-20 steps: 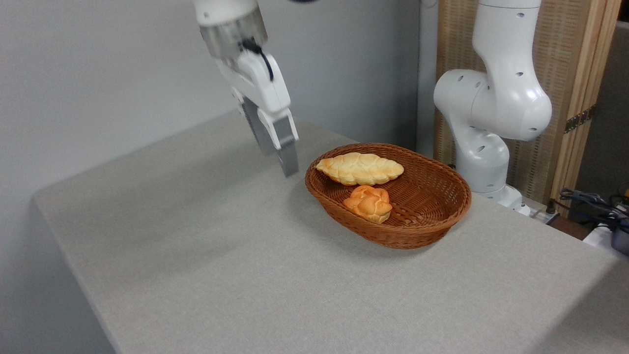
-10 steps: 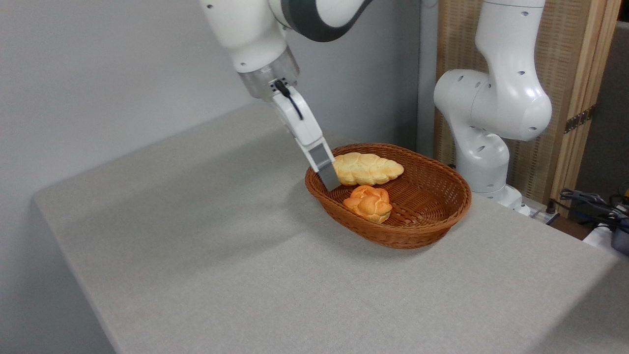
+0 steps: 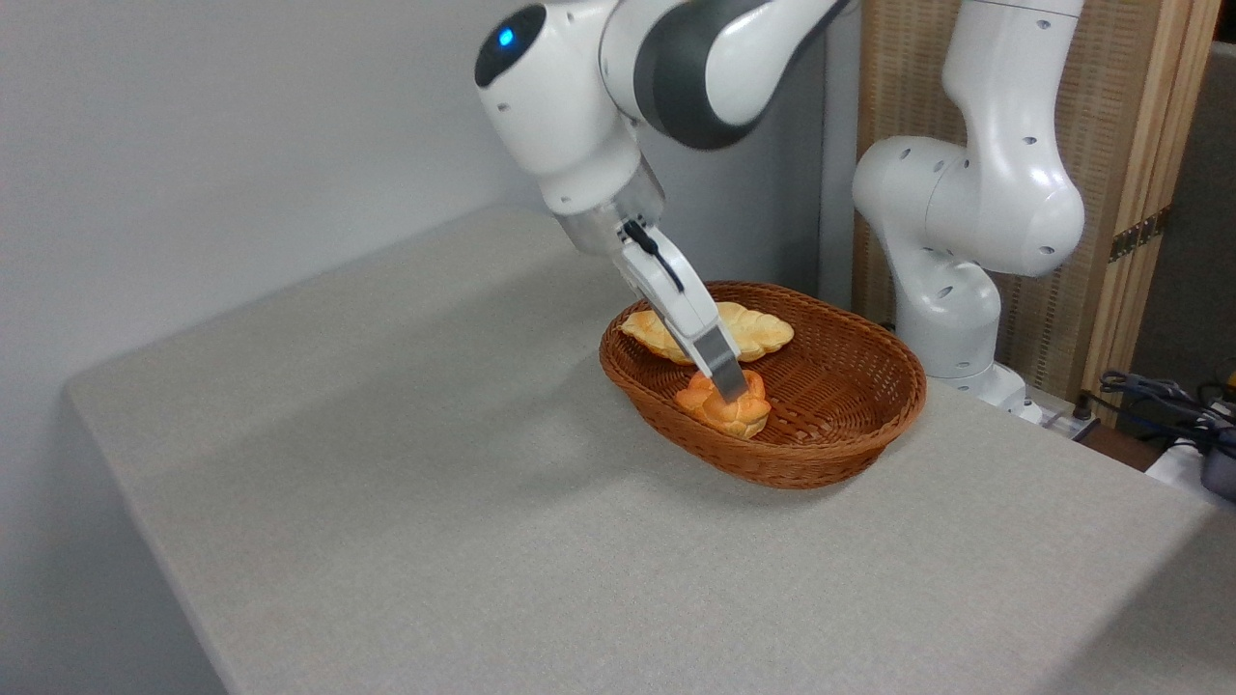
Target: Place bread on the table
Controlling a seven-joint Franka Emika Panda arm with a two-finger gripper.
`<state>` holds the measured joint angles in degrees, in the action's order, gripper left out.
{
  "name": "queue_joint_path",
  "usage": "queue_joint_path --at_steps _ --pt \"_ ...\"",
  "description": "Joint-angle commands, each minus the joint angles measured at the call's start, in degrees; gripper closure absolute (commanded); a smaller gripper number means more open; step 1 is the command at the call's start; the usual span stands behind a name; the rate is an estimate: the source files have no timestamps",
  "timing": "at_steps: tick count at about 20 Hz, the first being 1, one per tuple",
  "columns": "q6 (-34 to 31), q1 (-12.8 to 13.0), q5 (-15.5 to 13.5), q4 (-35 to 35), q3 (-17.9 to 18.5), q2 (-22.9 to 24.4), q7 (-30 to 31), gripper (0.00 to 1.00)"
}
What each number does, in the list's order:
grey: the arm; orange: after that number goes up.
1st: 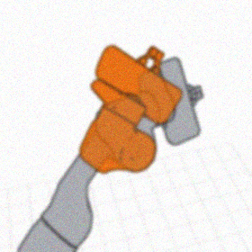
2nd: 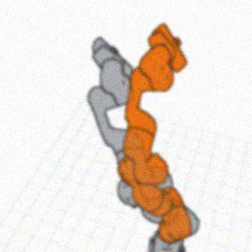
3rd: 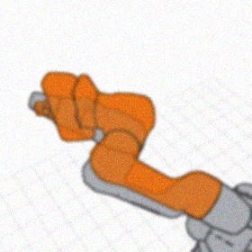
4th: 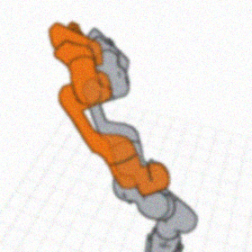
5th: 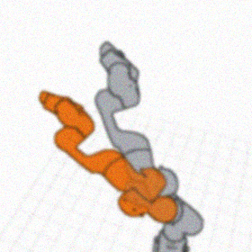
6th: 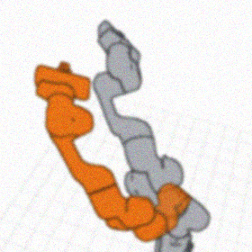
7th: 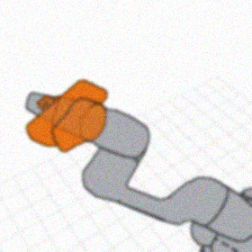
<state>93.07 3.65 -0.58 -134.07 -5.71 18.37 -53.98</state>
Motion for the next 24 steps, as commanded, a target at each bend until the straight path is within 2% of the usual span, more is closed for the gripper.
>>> queue_joint_path --at_steps 1,4,5,6,7,8,9,10,14,19,24 --pt "3.61 0.39 2.87 -2.6 0.61 0.45 -1.21 0.0" --pt "3.79 0.39 2.87 -2.69 0.61 0.36 -1.21 0.0" --pt "3.79 0.39 2.87 -2.69 0.61 0.36 -1.21 0.06" --pt "3.79 0.39 2.87 -2.69 0.61 0.36 -1.3 0.2" --pt "3.79 0.39 2.87 -2.6 0.61 0.36 -1.3 0.44" --pt "3.79 0.39 2.87 -2.6 0.61 0.36 -1.3 0.58" --pt "3.79 0.39 2.87 -2.6 0.61 0.36 -1.3 0.68" --pt "3.7 0.39 2.87 -2.52 0.61 0.36 -1.3 0.71" --pt "3.09 0.39 2.87 -2.43 0.61 0.44 -4.45 0.72" --pt "2.65 0.48 2.87 -2.25 0.61 0.53 -4.55 0.72" --pt "-4.19 0.66 2.25 2.57 0.0 0.79 -4.55 0.71"
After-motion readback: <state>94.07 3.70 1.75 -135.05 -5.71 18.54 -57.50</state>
